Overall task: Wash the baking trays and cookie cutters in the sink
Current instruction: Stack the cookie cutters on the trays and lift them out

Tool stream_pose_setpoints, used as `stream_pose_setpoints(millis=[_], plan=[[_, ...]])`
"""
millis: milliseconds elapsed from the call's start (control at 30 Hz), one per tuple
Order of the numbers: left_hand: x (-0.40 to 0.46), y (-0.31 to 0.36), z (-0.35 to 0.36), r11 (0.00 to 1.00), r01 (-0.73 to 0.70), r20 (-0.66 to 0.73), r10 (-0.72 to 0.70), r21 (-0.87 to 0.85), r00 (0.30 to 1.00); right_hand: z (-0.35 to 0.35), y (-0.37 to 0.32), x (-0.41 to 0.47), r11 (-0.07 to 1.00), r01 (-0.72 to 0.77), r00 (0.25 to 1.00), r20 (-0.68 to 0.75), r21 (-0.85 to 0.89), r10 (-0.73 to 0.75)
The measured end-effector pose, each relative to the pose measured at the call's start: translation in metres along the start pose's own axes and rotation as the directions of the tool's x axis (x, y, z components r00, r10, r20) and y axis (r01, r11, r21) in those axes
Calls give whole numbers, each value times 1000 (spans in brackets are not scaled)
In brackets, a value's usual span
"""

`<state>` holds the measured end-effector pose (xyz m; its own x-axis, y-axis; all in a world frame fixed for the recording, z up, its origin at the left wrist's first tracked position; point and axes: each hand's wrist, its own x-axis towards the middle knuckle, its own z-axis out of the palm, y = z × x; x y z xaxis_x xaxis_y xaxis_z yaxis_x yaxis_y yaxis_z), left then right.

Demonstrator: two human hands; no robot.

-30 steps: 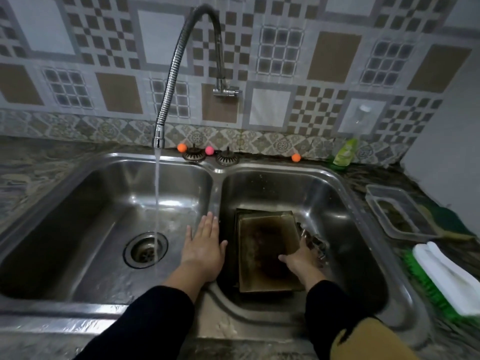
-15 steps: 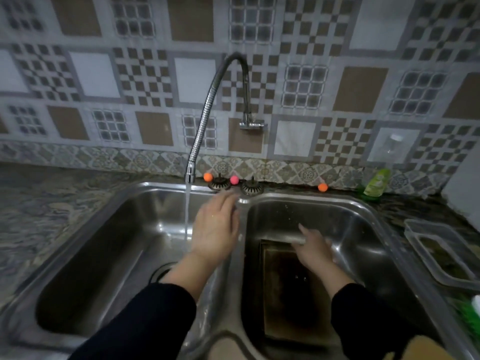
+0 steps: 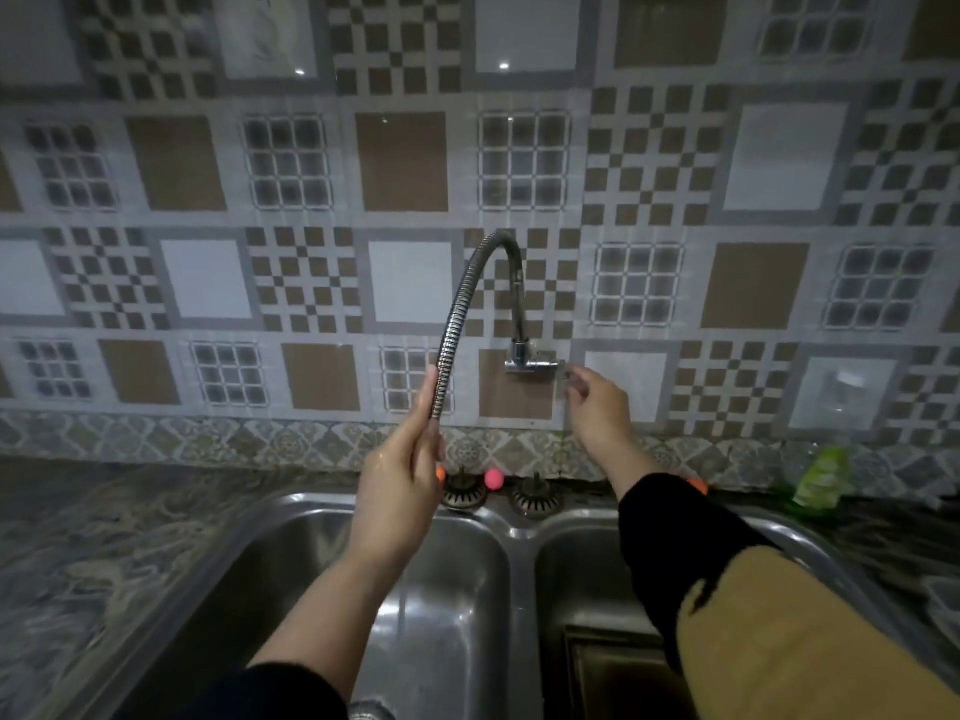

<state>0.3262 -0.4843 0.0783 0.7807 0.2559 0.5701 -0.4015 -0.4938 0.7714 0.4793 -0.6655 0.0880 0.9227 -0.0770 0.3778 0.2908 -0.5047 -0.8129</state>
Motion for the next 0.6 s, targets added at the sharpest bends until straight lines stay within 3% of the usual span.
stream_pose_setpoints(millis=[133, 233, 400, 500, 600], plan=[[3, -11, 9, 999, -21, 6, 21, -49, 1000, 16, 2, 18, 997, 52, 982, -187, 58, -41], [4, -25, 17, 991, -36, 20, 39, -126, 999, 20, -6, 40, 997, 42, 972, -233, 68, -25], [8, -40, 25, 989, -29, 43, 36, -145, 998, 19, -21, 76, 992, -124, 971, -209, -8, 119], [9, -39, 27, 993, -68, 27, 70, -94, 997, 19, -23, 79, 988, -153, 973, -175, -20, 147], [8, -32, 24, 984, 1, 48, 7, -178, 999, 13, -24, 68, 984, -176, 977, -128, -21, 172]])
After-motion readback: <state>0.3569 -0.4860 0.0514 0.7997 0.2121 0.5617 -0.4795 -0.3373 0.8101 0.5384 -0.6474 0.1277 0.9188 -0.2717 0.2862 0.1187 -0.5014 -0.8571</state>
